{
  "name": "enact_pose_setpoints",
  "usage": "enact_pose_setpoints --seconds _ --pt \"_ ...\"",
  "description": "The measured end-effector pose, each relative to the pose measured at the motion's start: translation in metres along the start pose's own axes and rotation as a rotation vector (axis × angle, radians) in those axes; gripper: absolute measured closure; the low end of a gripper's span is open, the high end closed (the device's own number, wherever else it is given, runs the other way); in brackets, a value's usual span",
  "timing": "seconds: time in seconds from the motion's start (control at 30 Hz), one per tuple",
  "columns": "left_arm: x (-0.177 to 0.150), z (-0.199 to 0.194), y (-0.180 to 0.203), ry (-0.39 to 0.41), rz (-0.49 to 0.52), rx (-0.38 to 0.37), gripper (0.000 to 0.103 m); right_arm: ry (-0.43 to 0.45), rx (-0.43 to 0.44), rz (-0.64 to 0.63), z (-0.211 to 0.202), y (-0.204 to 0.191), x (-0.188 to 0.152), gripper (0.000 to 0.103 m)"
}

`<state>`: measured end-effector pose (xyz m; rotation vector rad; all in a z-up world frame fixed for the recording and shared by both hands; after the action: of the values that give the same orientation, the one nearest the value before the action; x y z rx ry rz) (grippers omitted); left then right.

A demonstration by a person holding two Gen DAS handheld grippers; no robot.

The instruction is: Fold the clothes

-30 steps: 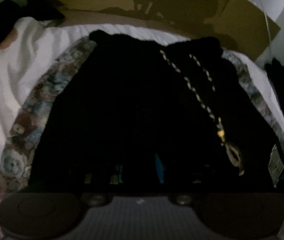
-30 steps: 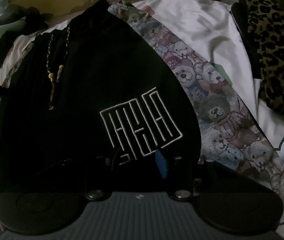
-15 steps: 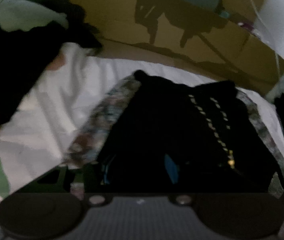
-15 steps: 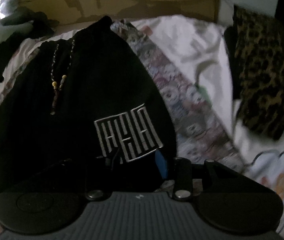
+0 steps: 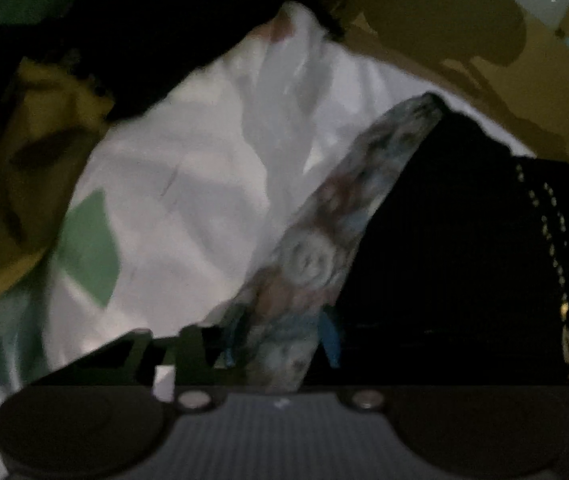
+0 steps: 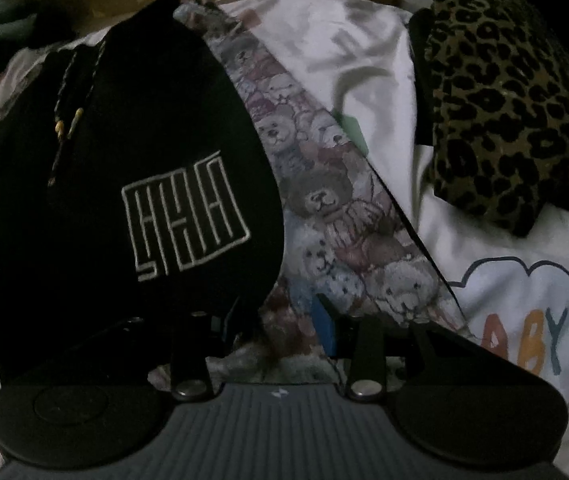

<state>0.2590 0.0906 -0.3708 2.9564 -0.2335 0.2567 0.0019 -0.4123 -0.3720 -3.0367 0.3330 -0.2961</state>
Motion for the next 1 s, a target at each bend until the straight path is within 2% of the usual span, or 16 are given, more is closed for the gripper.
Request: enact_pose_setpoints --seconds 0.27,0.47,0.6,0.7,0.83,1.0 --pt "-0.04 -0.012 -0.002 0.013 0.113 0.037 0.065 -0.007 -0.033 -0.039 -0.007 -0.001 -0.021 0.052" --pt "-0.062 -0.025 -0.015 0.011 0.052 0.028 0.069 0.019 -0.037 -0.008 -0.019 0.012 -0.033 0.054" --pt "-0.072 -0.033 -0.023 0.016 0.017 0.058 0.069 -0.025 -0.032 -0.01 -0.013 0.009 -0.047 0.054" --pt "-0.081 -0.041 -0.024 0.039 -0.005 0.053 0.069 -0.033 -0.047 -0.027 -0.013 -0.001 -0.053 0.054" --pt "-0.083 -0.043 -0.014 0.039 -0.006 0.019 0.069 -0.006 -0.018 -0.049 -0.021 -0.017 -0.046 0.054" --pt "-0.077 -0.037 0.019 0.038 0.059 -0.037 0.069 0.015 -0.012 -0.068 -0.02 -0.029 -0.035 0.054"
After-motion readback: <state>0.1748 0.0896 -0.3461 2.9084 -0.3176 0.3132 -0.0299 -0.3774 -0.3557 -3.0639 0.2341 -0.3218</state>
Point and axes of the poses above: each gripper's, at about its wrist camera, not at the fingertips, and z roughly the way its jaws point, y to its right, x to its top, the point moved 6 cm from there along z, roughly the way its jaws point, and after that the axes turned 14 degrees about -y, right-handed, at the moved point
